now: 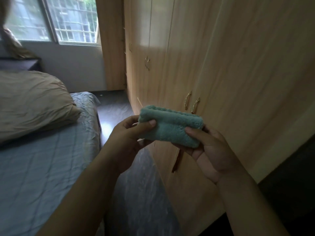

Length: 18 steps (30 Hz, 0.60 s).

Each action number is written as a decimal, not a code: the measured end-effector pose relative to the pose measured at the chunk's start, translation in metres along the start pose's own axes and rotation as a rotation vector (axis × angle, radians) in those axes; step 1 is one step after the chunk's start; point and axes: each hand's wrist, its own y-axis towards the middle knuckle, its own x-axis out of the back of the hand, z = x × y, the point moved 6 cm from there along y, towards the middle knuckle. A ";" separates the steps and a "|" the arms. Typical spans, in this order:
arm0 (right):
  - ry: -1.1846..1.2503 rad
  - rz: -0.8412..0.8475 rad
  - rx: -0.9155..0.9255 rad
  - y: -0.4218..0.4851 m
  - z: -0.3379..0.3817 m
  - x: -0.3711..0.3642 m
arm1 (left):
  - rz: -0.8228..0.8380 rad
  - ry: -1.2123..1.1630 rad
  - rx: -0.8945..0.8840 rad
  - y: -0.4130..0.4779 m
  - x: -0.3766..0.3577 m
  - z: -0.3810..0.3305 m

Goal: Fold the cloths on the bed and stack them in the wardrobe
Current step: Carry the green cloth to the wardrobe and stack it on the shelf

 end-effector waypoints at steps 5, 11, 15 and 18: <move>-0.007 0.059 -0.027 0.061 -0.005 -0.011 | -0.007 0.056 -0.023 0.037 0.007 0.002; -0.057 0.146 -0.111 0.151 -0.031 -0.043 | -0.115 -0.001 -0.012 0.099 0.056 -0.008; -0.036 0.210 -0.120 0.223 -0.044 -0.081 | -0.162 -0.039 -0.072 0.159 0.095 -0.033; 0.028 0.294 -0.124 0.273 -0.049 -0.123 | -0.173 -0.040 -0.087 0.206 0.119 -0.062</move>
